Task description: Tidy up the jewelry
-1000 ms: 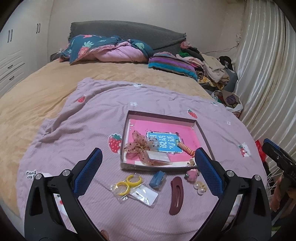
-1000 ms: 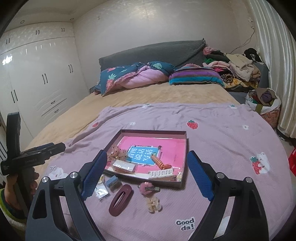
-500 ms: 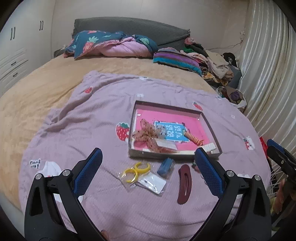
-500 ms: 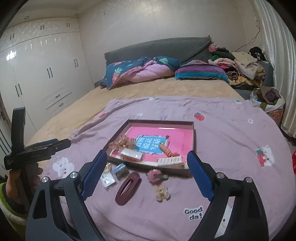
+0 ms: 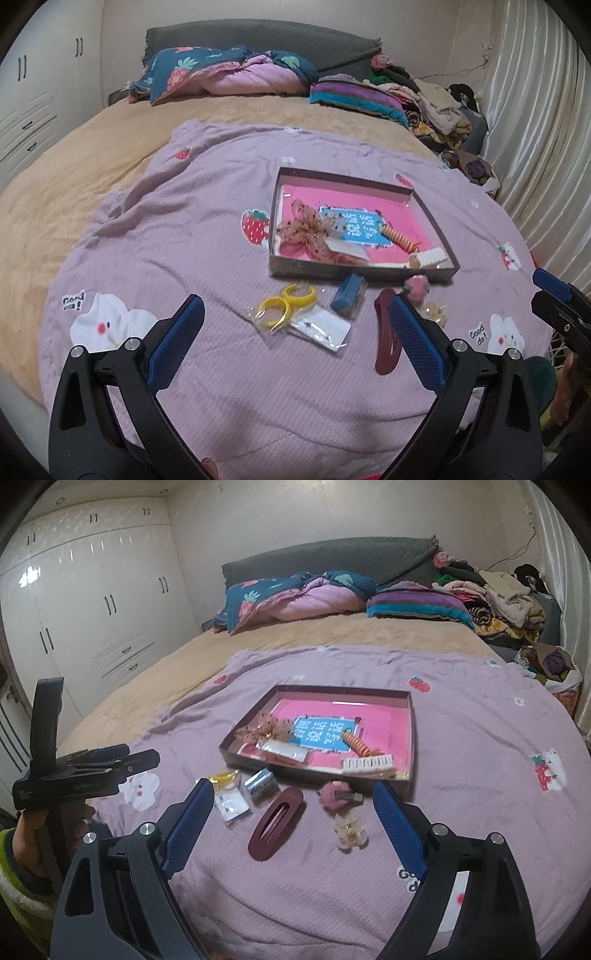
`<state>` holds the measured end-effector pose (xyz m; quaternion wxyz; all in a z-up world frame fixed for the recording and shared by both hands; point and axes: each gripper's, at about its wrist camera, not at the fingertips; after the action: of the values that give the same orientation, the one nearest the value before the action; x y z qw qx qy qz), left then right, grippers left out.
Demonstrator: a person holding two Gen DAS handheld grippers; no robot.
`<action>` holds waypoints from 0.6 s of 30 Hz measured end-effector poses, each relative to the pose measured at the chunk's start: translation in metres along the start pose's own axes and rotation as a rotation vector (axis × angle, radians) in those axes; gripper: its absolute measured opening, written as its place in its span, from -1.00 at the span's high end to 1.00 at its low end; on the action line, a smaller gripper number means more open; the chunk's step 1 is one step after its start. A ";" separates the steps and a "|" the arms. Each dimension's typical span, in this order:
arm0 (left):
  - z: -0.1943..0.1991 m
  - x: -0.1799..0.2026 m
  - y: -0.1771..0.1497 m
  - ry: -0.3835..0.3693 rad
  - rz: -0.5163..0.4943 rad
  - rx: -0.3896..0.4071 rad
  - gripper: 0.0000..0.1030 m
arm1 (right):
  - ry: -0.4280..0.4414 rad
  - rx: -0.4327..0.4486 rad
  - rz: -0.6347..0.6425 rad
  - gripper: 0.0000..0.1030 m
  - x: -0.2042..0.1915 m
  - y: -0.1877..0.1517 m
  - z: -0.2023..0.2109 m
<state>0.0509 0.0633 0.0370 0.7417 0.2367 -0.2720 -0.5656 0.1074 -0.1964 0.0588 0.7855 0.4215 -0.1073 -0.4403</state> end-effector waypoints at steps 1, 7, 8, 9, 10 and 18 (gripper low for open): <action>0.000 0.000 -0.002 0.000 0.000 -0.003 -0.81 | 0.003 -0.004 0.002 -0.69 -0.001 -0.003 -0.001; -0.004 -0.005 -0.013 0.011 -0.004 -0.020 -0.81 | 0.008 -0.036 0.018 -0.69 -0.008 -0.011 -0.009; -0.005 -0.006 -0.014 0.013 -0.002 -0.025 -0.81 | 0.007 -0.041 0.020 -0.69 -0.009 -0.013 -0.010; -0.005 -0.008 -0.016 0.012 0.000 -0.028 -0.81 | 0.007 -0.047 0.019 -0.69 -0.009 -0.015 -0.012; -0.006 -0.009 -0.017 0.013 0.001 -0.032 -0.81 | 0.008 -0.053 0.019 -0.69 -0.009 -0.016 -0.013; -0.013 -0.016 -0.027 0.035 -0.005 -0.052 -0.81 | 0.015 -0.096 0.028 -0.69 -0.014 -0.028 -0.026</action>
<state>0.0371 0.0721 0.0072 0.7509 0.2277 -0.2438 -0.5700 0.0956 -0.1781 0.0243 0.8117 0.3848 -0.0861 -0.4309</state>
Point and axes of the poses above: each gripper's, at about its wrist camera, not at the fingertips, and z roughly against the way its jaws point, x to its right, y to its top, and after that the axes turned 3 degrees about -x, right-handed
